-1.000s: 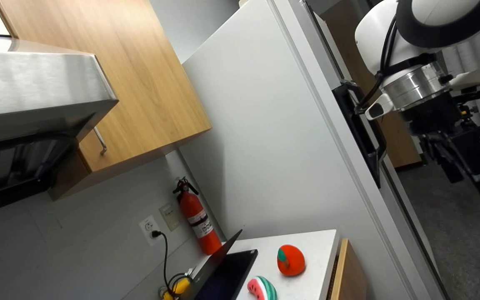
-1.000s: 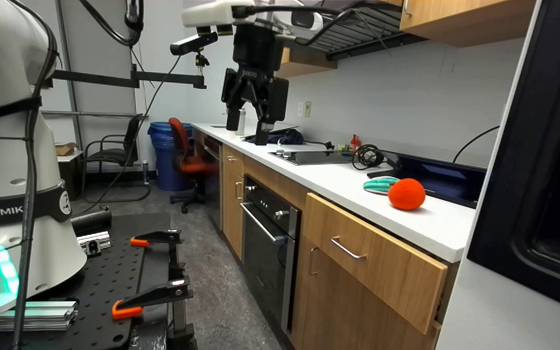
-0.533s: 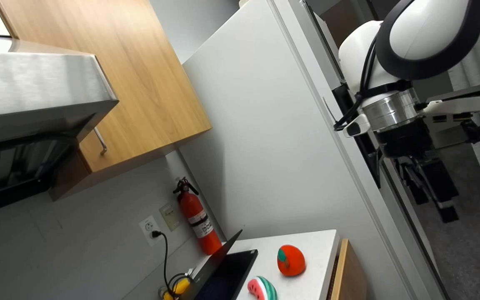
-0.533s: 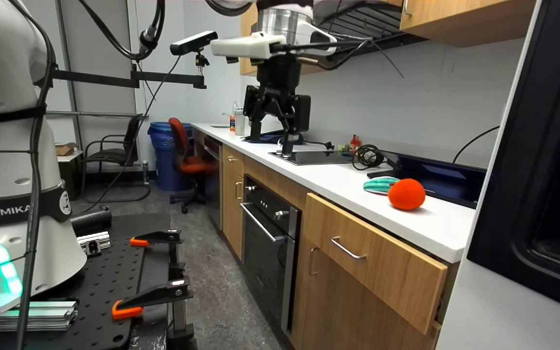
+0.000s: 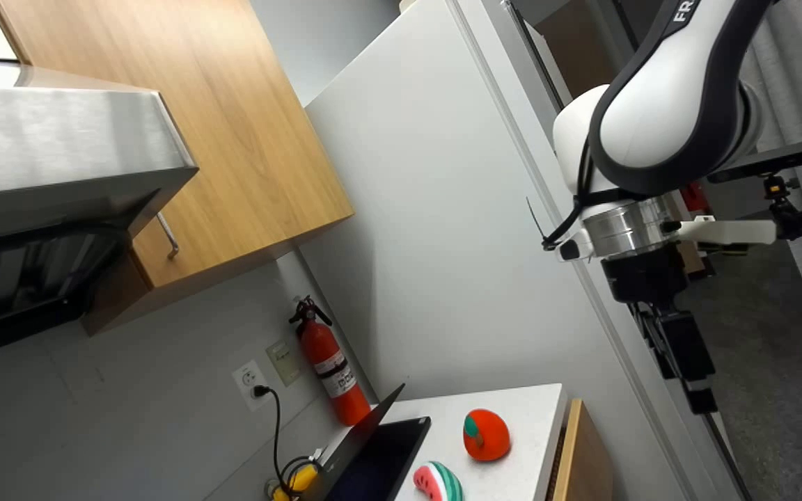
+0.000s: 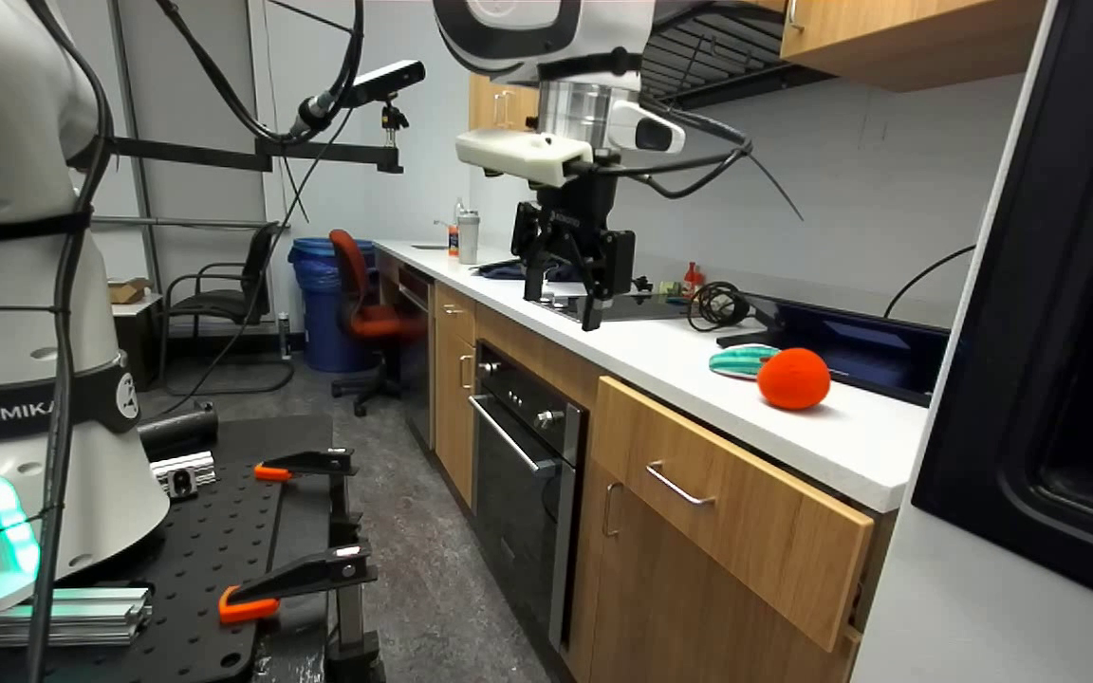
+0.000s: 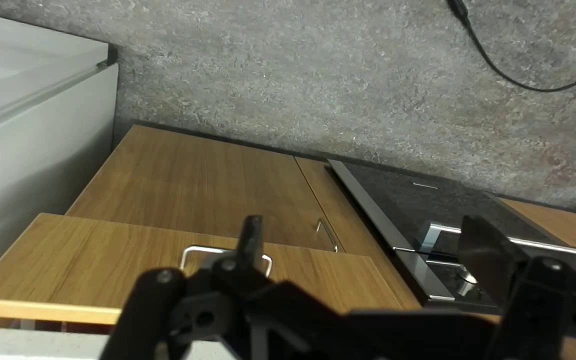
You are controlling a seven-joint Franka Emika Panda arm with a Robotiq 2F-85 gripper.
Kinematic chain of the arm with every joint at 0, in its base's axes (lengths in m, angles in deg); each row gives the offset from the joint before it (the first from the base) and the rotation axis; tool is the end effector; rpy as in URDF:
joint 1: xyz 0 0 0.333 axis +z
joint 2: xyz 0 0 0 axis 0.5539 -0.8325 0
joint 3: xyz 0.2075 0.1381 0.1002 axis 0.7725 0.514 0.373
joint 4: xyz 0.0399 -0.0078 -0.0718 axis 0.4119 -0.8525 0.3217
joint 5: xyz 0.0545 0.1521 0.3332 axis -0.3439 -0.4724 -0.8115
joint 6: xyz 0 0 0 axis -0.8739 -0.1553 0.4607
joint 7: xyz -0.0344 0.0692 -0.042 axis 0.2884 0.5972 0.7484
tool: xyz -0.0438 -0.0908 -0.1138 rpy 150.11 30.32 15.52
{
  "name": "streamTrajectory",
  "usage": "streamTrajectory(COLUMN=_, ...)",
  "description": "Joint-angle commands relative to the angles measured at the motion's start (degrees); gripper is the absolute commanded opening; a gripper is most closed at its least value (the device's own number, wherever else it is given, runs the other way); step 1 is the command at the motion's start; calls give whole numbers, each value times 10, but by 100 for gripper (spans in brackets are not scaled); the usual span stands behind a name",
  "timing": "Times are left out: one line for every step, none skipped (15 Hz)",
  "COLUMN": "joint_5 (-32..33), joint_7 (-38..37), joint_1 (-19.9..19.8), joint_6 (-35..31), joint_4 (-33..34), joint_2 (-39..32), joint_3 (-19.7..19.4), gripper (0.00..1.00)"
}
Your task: Open the drawer, pick up the orange plush toy, put it in the box that is in the drawer and close the drawer
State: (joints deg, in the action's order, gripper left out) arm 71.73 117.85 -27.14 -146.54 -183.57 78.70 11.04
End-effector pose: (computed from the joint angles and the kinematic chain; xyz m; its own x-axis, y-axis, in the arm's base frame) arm 0.4282 -0.0083 0.2527 0.9341 0.3436 0.0967 0.3554 -0.9204 -0.1631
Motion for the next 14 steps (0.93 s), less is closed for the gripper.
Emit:
streamTrajectory(joint_5=-51, joint_7=35, joint_1=-1, joint_6=-29, joint_4=30, joint_2=-60, joint_3=17, gripper=93)
streamTrajectory(joint_5=-62, joint_7=41, joint_1=-3, joint_6=-32, joint_4=36, joint_2=-72, joint_3=23, gripper=74)
streamTrajectory(joint_5=-69, joint_7=46, joint_1=-5, joint_6=-38, joint_4=41, joint_2=-84, joint_3=30, gripper=72)
streamTrajectory(joint_5=-75, joint_7=52, joint_1=-8, joint_6=-44, joint_4=46, joint_2=-98, joint_3=37, gripper=65)
streamTrajectory(joint_5=-80, joint_7=54, joint_1=-11, joint_6=-49, joint_4=51, joint_2=-109, joint_3=43, gripper=57)
streamTrajectory(joint_5=-83, joint_7=57, joint_1=-15, joint_6=-55, joint_4=56, joint_2=-121, joint_3=49, gripper=48)
streamTrajectory(joint_5=-86, joint_7=60, joint_1=-18, joint_6=-61, joint_4=60, joint_2=-131, joint_3=54, gripper=42)
streamTrajectory(joint_5=-87, joint_7=62, joint_1=-23, joint_6=-66, joint_4=65, joint_2=-142, joint_3=60, gripper=33)
streamTrajectory(joint_5=-88, joint_7=65, joint_1=-28, joint_6=-71, joint_4=70, joint_2=-152, joint_3=65, gripper=26)
streamTrajectory(joint_5=-89, joint_7=68, joint_1=-33, joint_6=-76, joint_4=76, joint_2=-162, joint_3=70, gripper=17)
streamTrajectory(joint_5=-91, joint_7=73, joint_1=-39, joint_6=-83, joint_4=81, joint_2=-171, joint_3=75, gripper=11)
streamTrajectory(joint_5=-93, joint_7=80, joint_1=-46, joint_6=-89, joint_4=87, joint_2=-181, joint_3=80, gripper=4)
streamTrajectory(joint_5=-97, joint_7=88, joint_1=-53, joint_6=-95, joint_4=93, joint_2=-189, joint_3=85, gripper=0)
streamTrajectory(joint_5=-100, joint_7=98, joint_1=-61, joint_6=-103, joint_4=100, joint_2=-200, joint_3=91, gripper=0)
